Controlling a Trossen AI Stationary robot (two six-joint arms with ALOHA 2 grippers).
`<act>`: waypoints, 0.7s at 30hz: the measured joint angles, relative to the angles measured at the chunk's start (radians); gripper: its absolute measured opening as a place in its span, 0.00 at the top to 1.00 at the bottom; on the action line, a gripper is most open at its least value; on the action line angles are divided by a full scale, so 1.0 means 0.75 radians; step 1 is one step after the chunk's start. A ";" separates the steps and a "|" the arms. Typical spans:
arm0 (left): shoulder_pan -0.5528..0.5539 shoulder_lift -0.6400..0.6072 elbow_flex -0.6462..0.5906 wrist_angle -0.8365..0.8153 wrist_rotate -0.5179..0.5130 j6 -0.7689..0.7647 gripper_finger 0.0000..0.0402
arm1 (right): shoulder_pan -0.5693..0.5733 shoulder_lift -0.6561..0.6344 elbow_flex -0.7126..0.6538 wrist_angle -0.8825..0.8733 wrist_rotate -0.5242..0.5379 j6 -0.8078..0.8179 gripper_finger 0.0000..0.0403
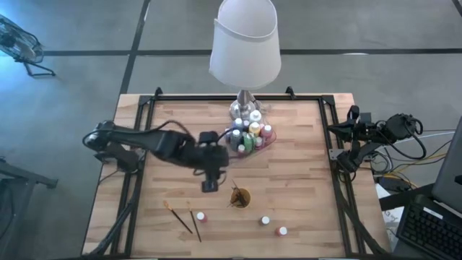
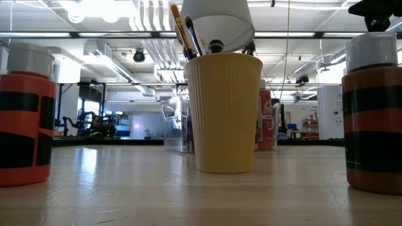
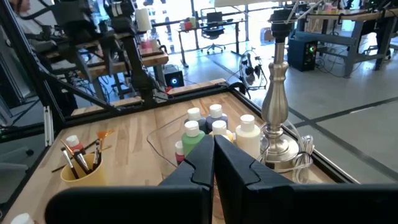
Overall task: Pick & Place Paint Supplies
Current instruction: Put the black paint brush into the yellow cup
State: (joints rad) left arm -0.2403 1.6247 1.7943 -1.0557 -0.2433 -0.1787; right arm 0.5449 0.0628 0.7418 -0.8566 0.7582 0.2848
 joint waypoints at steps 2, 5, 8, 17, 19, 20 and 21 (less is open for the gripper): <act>-0.051 -0.026 0.000 -0.075 -0.044 -0.046 0.53 | 0.000 0.000 0.000 0.000 0.000 0.000 0.98; -0.128 -0.056 0.000 -0.214 -0.083 -0.134 0.53 | 0.000 0.000 0.000 0.000 0.000 0.000 0.98; -0.204 -0.075 -0.003 -0.356 -0.106 -0.256 0.53 | 0.000 0.000 0.000 0.000 0.000 0.000 0.98; -0.424 -0.115 -0.077 -0.657 -0.117 -0.628 0.53 | 0.000 -0.001 0.000 0.000 0.000 0.000 0.98; -0.469 -0.125 -0.110 -0.671 -0.114 -0.690 0.53 | 0.000 0.000 0.000 0.000 0.000 0.000 0.98; -0.490 -0.131 -0.130 -0.676 -0.105 -0.713 0.53 | 0.000 0.000 0.000 0.000 0.000 -0.001 0.98; -0.511 -0.135 -0.149 -0.678 -0.097 -0.731 0.53 | 0.000 0.000 0.000 0.000 0.000 0.000 0.98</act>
State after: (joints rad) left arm -0.6235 1.5232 1.6822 -1.5639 -0.3163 -0.7270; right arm 0.5449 0.0628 0.7418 -0.8566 0.7584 0.2848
